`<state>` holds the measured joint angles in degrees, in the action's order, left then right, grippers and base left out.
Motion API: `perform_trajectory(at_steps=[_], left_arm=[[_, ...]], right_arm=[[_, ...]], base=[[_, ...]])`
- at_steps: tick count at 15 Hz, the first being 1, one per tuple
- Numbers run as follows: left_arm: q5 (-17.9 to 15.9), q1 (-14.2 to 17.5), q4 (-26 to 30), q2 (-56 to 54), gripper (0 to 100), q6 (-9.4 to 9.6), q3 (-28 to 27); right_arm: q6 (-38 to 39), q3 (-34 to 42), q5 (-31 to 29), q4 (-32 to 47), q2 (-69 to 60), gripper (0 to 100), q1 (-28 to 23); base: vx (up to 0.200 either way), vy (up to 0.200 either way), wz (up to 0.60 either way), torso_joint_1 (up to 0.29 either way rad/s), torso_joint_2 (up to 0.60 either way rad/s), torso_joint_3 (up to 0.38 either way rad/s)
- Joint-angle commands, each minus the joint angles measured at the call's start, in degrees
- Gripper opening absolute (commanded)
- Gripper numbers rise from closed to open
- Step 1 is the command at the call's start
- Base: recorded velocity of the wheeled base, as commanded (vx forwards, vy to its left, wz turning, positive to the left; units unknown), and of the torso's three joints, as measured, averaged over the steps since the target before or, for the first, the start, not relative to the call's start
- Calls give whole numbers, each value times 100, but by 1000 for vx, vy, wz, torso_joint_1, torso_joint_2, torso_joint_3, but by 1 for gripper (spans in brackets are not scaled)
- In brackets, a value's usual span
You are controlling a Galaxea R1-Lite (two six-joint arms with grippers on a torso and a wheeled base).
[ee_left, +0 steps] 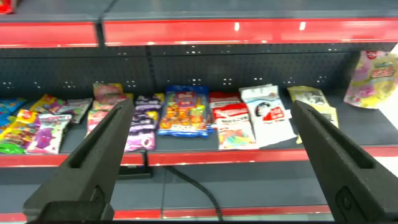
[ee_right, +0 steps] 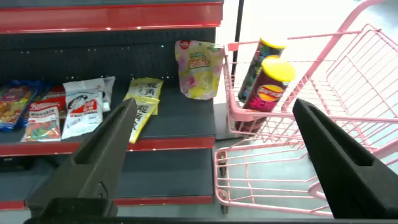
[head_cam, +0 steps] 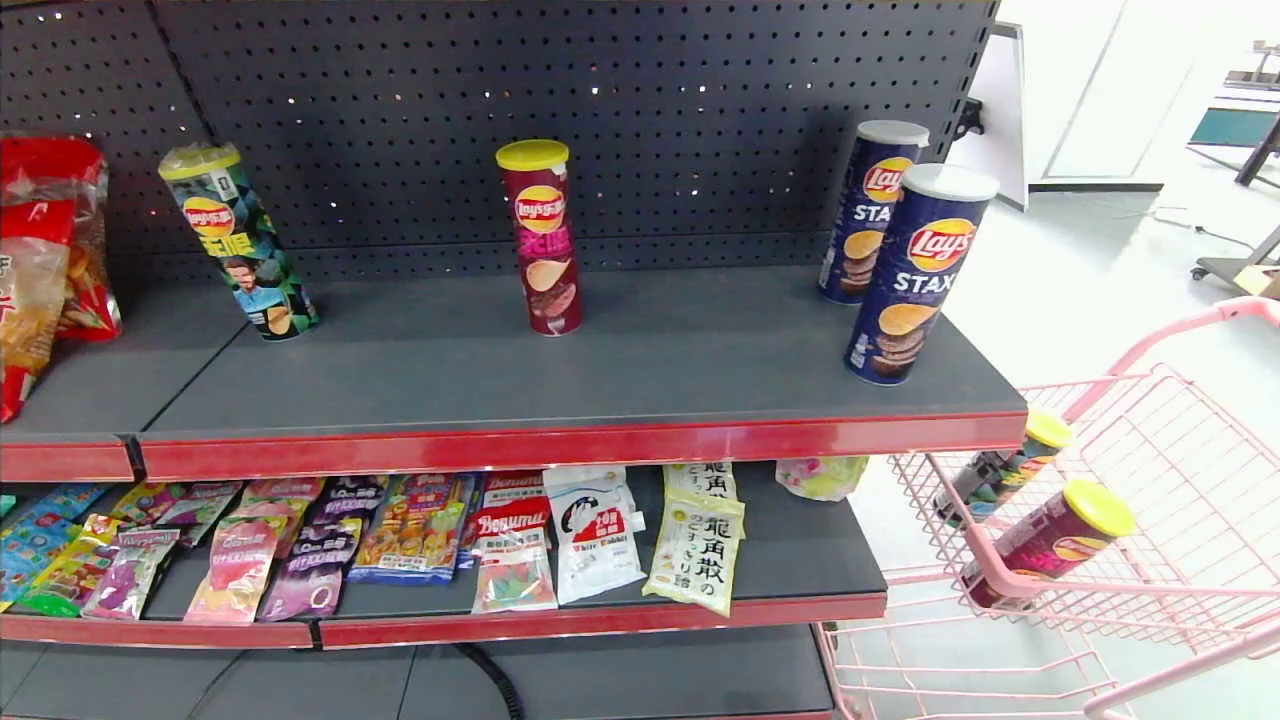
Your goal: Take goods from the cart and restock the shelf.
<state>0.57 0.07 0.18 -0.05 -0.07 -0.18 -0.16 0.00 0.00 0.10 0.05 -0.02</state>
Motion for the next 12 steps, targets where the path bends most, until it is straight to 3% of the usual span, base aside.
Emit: perform_trajectory(at_steps=[1,5,7,12], left_arm=[[4,1,-1,5,100,-1,1],[4,1,-1,5,100,-1,1],[4,1,-1,5,100,-1,1],[4,1,-1,5,100,-1,1]], right_arm=[[7,0,0,-1,4,100,-6],[16,0,-9,-1,4,100,-6],[25,0,-18,-1,-5,100,-6],[33,0,-26,-1,-5,100,-6]], base=[[0,-200,0,-2,2,-2],[0,-200,0,0,4,0],[0,0,0,0,0,0],[0,0,-600,1,3,1]])
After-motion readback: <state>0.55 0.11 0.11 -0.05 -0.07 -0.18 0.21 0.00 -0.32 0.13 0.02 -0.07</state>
